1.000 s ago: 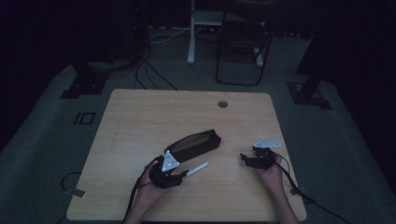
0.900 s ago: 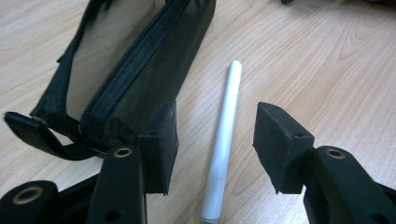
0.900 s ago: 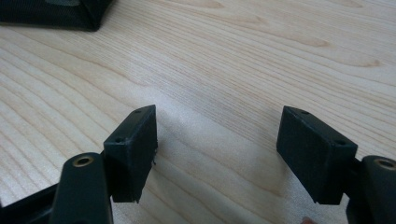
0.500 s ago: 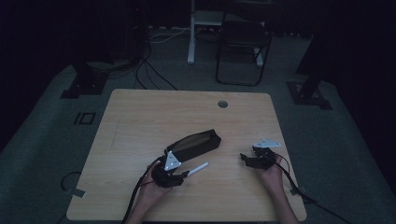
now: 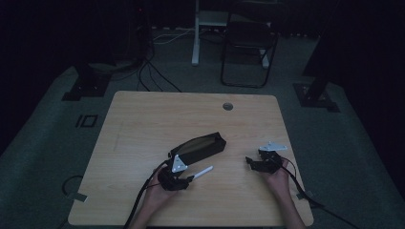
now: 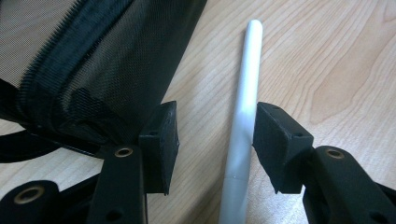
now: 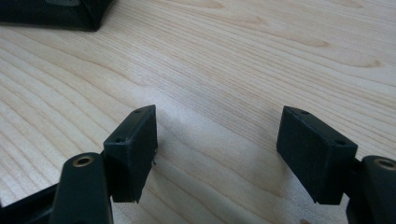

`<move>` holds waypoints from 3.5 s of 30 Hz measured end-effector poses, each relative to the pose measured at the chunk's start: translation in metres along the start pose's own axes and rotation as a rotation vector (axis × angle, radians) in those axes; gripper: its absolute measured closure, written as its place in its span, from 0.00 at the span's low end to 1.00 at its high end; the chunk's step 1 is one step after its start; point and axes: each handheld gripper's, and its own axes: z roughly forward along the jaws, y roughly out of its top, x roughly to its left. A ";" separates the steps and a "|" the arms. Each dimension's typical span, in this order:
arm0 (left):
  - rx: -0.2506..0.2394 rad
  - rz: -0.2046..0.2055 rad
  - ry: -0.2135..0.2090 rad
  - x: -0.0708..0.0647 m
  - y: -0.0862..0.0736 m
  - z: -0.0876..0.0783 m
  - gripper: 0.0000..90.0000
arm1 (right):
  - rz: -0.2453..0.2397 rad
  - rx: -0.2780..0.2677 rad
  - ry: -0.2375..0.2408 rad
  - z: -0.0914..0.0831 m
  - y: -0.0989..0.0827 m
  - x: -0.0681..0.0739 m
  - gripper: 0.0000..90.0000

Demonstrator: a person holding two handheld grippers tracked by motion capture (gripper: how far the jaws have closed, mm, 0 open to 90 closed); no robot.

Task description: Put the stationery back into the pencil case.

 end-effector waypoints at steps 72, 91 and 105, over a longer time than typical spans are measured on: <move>0.031 0.086 -0.054 -0.004 -0.008 -0.001 0.87 | -0.003 0.001 0.004 0.000 0.000 0.000 0.32; 0.007 0.108 -0.075 -0.006 -0.002 -0.012 0.87 | -0.004 0.001 0.005 0.000 0.000 0.000 0.32; -0.023 0.132 -0.085 -0.013 0.006 -0.026 0.87 | -0.003 0.001 0.005 0.000 0.000 0.000 0.32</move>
